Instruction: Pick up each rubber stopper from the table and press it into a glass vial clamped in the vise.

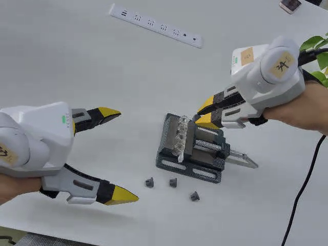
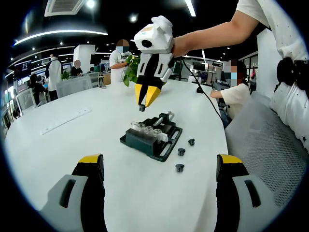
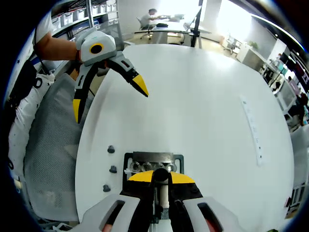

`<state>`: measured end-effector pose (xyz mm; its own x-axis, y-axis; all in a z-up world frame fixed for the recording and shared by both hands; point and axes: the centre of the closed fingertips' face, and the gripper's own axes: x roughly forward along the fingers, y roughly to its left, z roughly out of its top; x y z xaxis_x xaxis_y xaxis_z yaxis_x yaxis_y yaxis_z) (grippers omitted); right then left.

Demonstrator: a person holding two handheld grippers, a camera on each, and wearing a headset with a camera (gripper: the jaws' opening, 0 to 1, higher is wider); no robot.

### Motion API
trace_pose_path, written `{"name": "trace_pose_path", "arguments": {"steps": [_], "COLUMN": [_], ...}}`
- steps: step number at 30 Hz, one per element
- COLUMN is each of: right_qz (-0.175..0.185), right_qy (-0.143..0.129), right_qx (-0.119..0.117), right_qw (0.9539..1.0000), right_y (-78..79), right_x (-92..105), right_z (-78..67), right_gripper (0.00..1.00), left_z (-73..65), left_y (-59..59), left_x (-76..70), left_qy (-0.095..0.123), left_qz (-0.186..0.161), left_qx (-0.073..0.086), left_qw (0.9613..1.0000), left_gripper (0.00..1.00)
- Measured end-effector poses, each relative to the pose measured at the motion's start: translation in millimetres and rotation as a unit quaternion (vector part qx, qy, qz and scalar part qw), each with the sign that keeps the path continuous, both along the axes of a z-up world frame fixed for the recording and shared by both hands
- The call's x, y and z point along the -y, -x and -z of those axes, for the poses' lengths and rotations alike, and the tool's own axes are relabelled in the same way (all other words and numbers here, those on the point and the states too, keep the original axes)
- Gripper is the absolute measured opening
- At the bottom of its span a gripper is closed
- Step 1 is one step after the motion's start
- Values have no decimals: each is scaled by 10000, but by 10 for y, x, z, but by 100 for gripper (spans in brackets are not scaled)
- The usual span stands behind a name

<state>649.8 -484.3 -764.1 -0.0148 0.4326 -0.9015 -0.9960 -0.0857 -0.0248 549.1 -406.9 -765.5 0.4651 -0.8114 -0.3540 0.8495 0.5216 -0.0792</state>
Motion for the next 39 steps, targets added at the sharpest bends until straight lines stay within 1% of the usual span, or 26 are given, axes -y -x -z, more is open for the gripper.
{"name": "trace_pose_path", "arguments": {"steps": [3,5,8,20,29,39], "right_qz": [37,42,55,100,99,111], "right_qy": [22,40,65,101,140,174], "right_qx": [-27,-38,-49,-135,-176,-197], "right_qw": [10000,10000,10000,9998,9997,9996], "right_y": [-42,-31,-55,-143,-148,-166], "right_x": [-29,-42,-63,-96,-86,-79], "right_z": [60,77,130,249,291,333], "right_gripper": [6,6,6,5,5,5], "left_z": [11,25,49,67,68,83], "left_y": [-5,-3,2,-24,-52,-54], "left_x": [-14,-20,-29,-47,-72,-70], "left_qy": [24,24,30,62,82,100], "left_qz": [-23,-24,-27,-68,-107,-114], "left_qx": [-8,-16,-40,-51,-54,-85], "left_qw": [10000,10000,10000,9999,9999,9998], "left_gripper": [96,96,96,96,96,96]}}
